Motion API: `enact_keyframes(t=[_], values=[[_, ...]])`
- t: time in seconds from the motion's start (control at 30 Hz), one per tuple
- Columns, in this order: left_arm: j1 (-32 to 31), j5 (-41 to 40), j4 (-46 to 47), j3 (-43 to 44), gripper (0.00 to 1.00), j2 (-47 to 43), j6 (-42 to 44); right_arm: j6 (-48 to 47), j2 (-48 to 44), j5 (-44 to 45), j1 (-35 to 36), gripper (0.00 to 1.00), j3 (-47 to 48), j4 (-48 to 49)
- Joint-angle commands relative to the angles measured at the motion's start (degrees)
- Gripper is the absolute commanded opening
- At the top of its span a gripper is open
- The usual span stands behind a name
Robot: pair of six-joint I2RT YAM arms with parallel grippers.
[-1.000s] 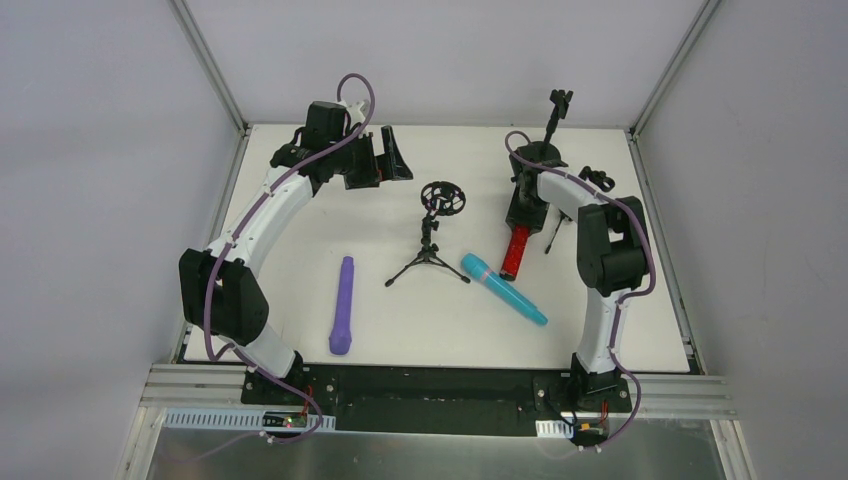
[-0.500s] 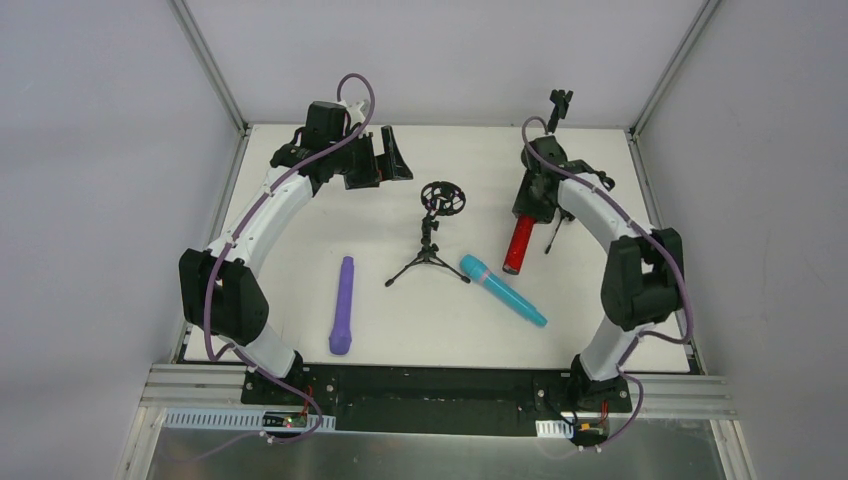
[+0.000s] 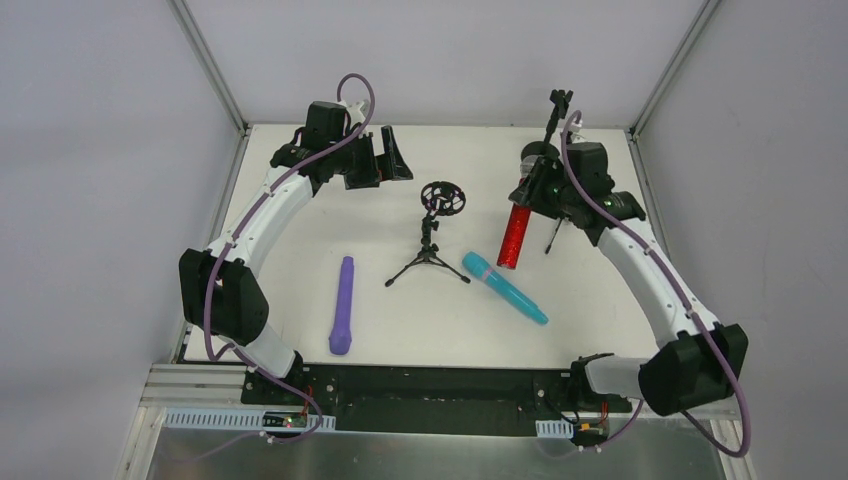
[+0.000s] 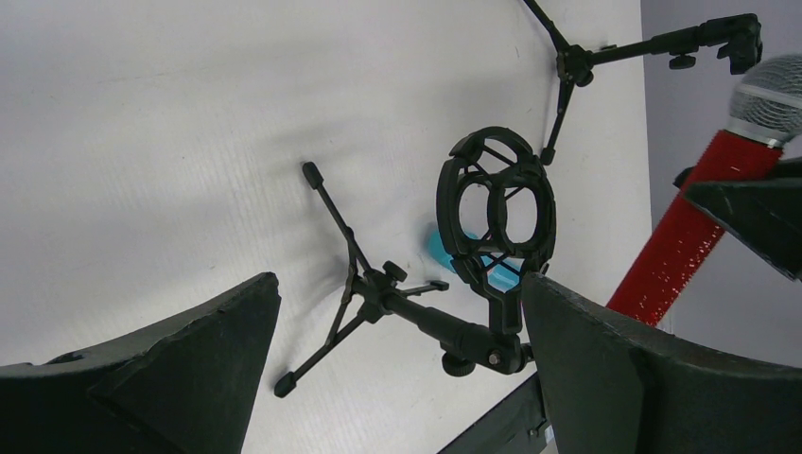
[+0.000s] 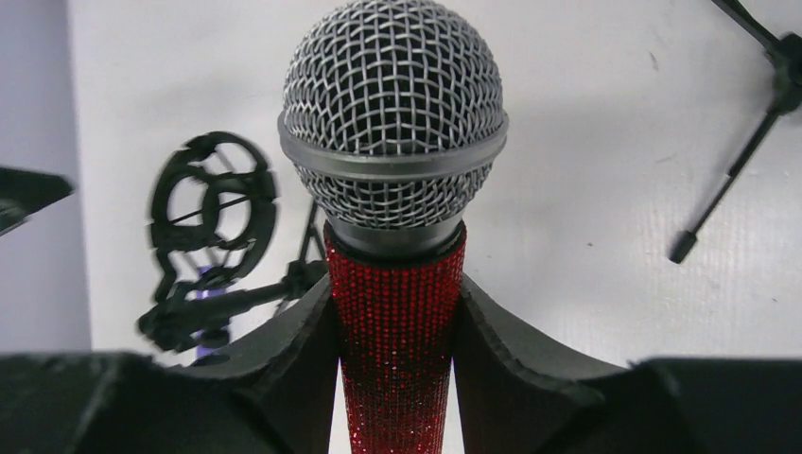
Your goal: Attach the microphones to the stand
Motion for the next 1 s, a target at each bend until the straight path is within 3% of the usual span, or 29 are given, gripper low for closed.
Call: enact_keyframes(t=[0.0, 0.17, 0.27, 0.43, 0.97], values=[[-0.7, 0.9, 0.1, 2.1, 0.99, -1.1, -0.2, -0.7, -8.4, -7.6, 0.2, 0.0, -3.0, 10.9], [-0.7, 0.4, 0.1, 1.9, 0.99, -1.2, -0.1, -2.7, -18.4, -12.5, 0.3, 0.0, -12.9, 27.3], [-0.7, 0.4, -0.1, 1.9, 0.99, -0.9, -0.1, -4.7, -25.1, -10.8, 0.3, 0.0, -20.8, 37.5], [-0.7, -0.6, -0.1, 1.7, 0.99, -1.1, 0.1, -9.3, -31.5, -14.0, 0.2, 0.0, -29.2, 48.1], [-0.6, -6.8, -1.0, 1.5, 0.99, -2.8, 1.9, -16.3, -28.3, -30.5, 0.5, 0.0, -26.7, 48.3]])
